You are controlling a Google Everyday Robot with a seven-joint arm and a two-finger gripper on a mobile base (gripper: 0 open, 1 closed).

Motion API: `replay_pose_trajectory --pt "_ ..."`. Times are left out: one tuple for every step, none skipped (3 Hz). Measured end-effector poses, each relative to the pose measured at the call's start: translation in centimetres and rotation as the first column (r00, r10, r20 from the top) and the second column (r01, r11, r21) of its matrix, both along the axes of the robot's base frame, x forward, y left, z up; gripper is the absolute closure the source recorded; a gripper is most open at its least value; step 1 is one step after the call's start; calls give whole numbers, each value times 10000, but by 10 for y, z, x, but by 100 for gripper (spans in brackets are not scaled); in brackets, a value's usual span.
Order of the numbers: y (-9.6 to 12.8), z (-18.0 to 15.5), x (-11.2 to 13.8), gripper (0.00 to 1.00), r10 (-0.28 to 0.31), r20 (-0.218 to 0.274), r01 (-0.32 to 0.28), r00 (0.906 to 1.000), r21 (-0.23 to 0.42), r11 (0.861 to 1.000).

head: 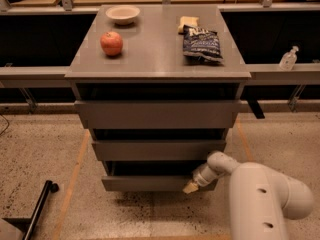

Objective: Open bottom drawer

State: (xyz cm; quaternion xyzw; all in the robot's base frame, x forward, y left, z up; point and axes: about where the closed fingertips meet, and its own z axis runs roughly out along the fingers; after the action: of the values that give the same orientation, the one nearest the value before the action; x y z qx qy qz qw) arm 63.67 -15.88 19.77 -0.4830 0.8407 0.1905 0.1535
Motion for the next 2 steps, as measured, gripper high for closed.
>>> replay_pose_trajectory --pt "3 15 -45 71 -46 -577 44 9983 -44 10000" --pt "10 27 -108 95 83 -1659 -98 9861 -81 9999"
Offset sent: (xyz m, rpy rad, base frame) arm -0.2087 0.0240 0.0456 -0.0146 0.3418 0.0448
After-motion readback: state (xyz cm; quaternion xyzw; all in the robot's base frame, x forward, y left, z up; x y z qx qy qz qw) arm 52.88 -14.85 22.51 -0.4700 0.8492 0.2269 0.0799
